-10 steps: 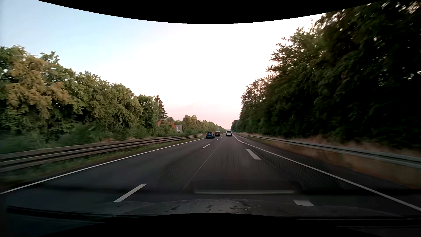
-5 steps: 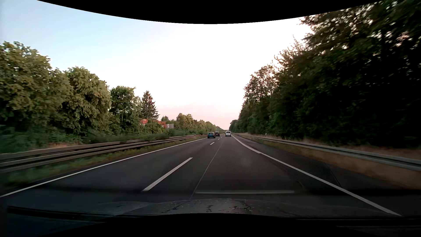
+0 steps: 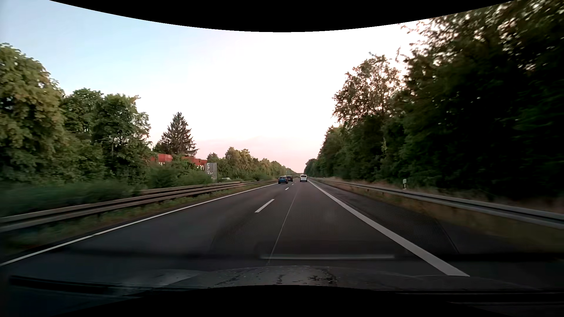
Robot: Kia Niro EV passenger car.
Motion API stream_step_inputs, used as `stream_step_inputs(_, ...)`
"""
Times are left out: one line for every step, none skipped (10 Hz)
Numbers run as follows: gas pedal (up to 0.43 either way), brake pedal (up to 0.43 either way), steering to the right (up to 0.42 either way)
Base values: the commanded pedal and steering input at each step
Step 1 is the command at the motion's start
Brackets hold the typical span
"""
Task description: Follow the waypoints while adhering to traffic rules and regulations
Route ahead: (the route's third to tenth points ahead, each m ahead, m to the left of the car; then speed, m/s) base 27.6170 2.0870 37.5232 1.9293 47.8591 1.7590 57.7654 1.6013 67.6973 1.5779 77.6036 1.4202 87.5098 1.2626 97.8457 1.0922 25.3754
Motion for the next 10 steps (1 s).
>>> stream_step_inputs(0.331,0.000,0.003)
stream_step_inputs(0.331,0.000,0.003)
stream_step_inputs(0.331,0.000,0.003)
stream_step_inputs(0.331,0.000,0.003)
stream_step_inputs(0.331,0.000,0.003)
stream_step_inputs(0.331,0.000,0.002)
stream_step_inputs(0.331,0.000,0.000)
stream_step_inputs(0.331,0.000,-0.001)
stream_step_inputs(0.331,0.000,-0.002)
stream_step_inputs(0.331,0.000,-0.003)
